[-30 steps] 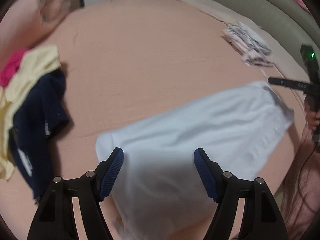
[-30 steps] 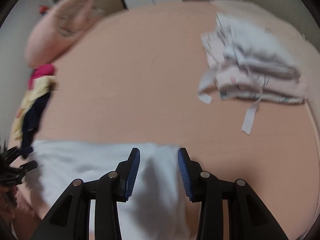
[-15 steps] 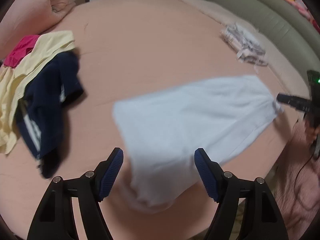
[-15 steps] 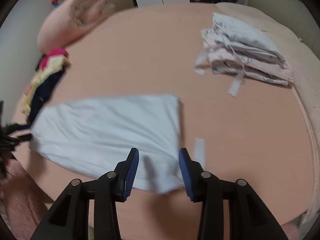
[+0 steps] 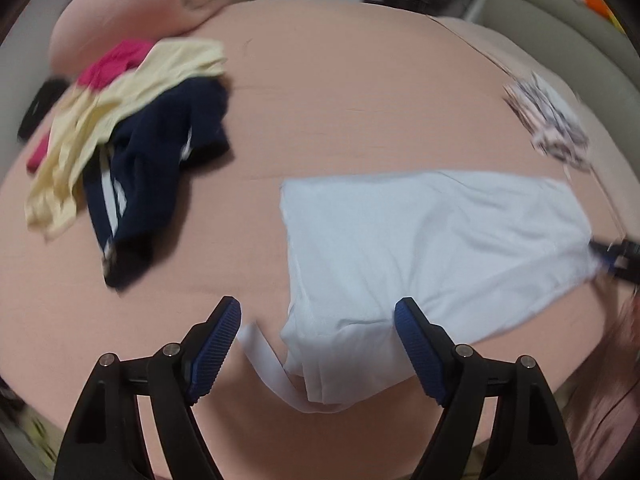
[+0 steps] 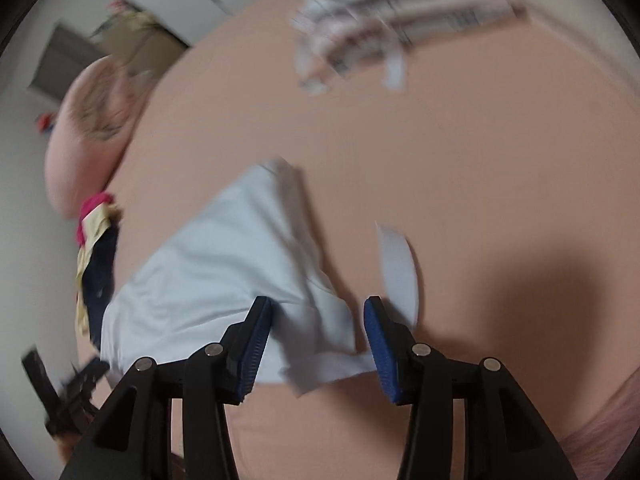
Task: Fold clothes
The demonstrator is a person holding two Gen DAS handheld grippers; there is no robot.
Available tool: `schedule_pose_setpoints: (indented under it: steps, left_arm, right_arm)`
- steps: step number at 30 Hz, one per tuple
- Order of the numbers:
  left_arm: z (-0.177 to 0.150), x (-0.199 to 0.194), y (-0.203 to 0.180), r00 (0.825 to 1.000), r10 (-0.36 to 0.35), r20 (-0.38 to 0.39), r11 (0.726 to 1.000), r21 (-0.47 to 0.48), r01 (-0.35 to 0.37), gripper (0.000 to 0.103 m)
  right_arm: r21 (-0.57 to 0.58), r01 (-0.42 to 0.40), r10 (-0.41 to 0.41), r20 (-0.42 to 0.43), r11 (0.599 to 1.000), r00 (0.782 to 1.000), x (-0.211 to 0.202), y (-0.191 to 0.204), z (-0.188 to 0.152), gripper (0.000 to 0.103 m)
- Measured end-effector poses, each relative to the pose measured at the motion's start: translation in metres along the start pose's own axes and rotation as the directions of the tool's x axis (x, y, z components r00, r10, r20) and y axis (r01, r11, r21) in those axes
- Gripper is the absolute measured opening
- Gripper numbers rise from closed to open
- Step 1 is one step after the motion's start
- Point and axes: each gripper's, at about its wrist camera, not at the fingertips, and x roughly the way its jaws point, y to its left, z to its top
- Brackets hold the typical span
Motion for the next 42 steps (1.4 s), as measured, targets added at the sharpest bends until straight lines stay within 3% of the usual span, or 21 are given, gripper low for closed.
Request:
schedule_pose_setpoints:
  steps: [2,4,7,11,13,17,20,23,25,28,29,30,31,33,34,35,37,39,42]
  left_arm:
    - [-0.001,0.003,-0.001,0.999,-0.042,0.007,0.998,-0.036,0.042,0.079]
    - [-0.01,0.005,0.005,0.997,-0.077,0.011,0.995,-0.064,0.077,0.079]
    - [-0.02,0.015,0.012,0.993,-0.115,-0.002,0.988,-0.108,0.114,0.079]
    - [-0.022,0.014,0.019,0.989,-0.15,0.019,0.978,-0.147,0.151,0.079]
    - [-0.02,0.01,0.024,0.986,-0.158,0.052,0.973,-0.164,0.165,0.079]
    - [-0.017,-0.002,0.039,0.974,-0.18,0.14,0.955,-0.214,0.207,0.079]
    - [-0.017,-0.016,0.052,0.966,-0.14,0.217,0.949,-0.248,0.193,0.079]
    - [-0.02,-0.021,0.064,0.933,-0.247,0.263,0.908,-0.274,0.318,0.079]
    - [-0.018,-0.019,0.056,0.907,-0.331,0.26,0.888,-0.239,0.393,0.079]
    - [-0.01,-0.012,0.02,0.877,-0.432,0.209,0.877,-0.129,0.462,0.079]
    - [-0.005,-0.009,0.007,0.867,-0.461,0.192,0.869,-0.099,0.484,0.079]
    - [0.0,-0.007,-0.006,0.858,-0.483,0.176,0.863,-0.068,0.5,0.079]
    - [0.005,-0.005,-0.019,0.854,-0.495,0.161,0.861,-0.042,0.507,0.079]
    - [0.008,-0.001,-0.042,0.859,-0.497,0.126,0.864,-0.021,0.503,0.079]
    - [0.011,0.004,-0.05,0.861,-0.498,0.103,0.864,-0.027,0.503,0.079]
    - [0.014,0.011,-0.058,0.861,-0.502,0.082,0.862,-0.036,0.506,0.079]
    - [0.019,0.025,-0.074,0.858,-0.512,0.044,0.856,-0.047,0.514,0.079]
    - [0.021,0.036,-0.086,0.875,-0.483,0.019,0.874,-0.052,0.484,0.079]
    - [0.022,0.042,-0.096,0.858,-0.513,0.022,0.854,-0.087,0.513,0.079]
  right_arm:
    - [0.015,-0.026,0.026,0.025,1.0,0.999,0.002,-0.001,-0.003,0.052]
    - [0.017,-0.068,0.068,0.0,0.998,0.998,-0.006,0.005,-0.011,0.028]
    - [0.011,-0.111,0.111,-0.008,0.994,0.994,-0.011,0.011,-0.009,0.017]
    - [-0.034,-0.157,0.158,0.034,0.987,0.987,-0.03,0.037,-0.001,0.016]
    - [-0.101,-0.184,0.19,0.051,0.978,0.98,-0.043,0.068,0.004,0.016]
    - [-0.351,-0.184,0.198,0.005,0.918,0.98,-0.043,0.154,-0.007,0.016]
    - [-0.459,-0.162,0.145,-0.072,0.873,0.987,-0.003,0.193,-0.034,0.016]
    - [-0.512,-0.127,0.032,-0.19,0.85,0.981,0.048,0.205,-0.065,0.018]
    - [-0.535,-0.125,0.031,-0.181,0.835,0.983,0.043,0.212,-0.076,0.021]
    - [-0.574,-0.235,0.163,-0.174,0.785,0.971,-0.003,0.221,-0.082,0.022]
    - [-0.565,-0.285,0.243,-0.15,0.774,0.958,-0.028,0.219,-0.081,0.023]
    - [-0.551,-0.308,0.307,-0.097,0.776,0.947,-0.051,0.212,-0.078,0.024]
    - [-0.522,-0.281,0.34,0.017,0.805,0.94,-0.077,0.198,-0.073,0.024]
    - [-0.423,-0.143,0.255,0.221,0.895,0.941,-0.096,0.168,-0.059,0.025]
    - [-0.395,-0.056,0.168,0.254,0.917,0.953,-0.09,0.155,-0.051,0.025]
    - [-0.383,0.052,0.045,0.24,0.922,0.97,-0.072,0.14,-0.043,0.025]
    - [-0.365,0.136,-0.077,0.172,0.921,0.982,-0.04,0.121,-0.036,0.025]
    - [-0.349,0.087,-0.053,0.105,0.933,0.993,-0.022,0.107,-0.037,0.025]
    - [-0.33,0.033,-0.012,0.064,0.943,0.998,-0.006,0.104,-0.043,0.025]
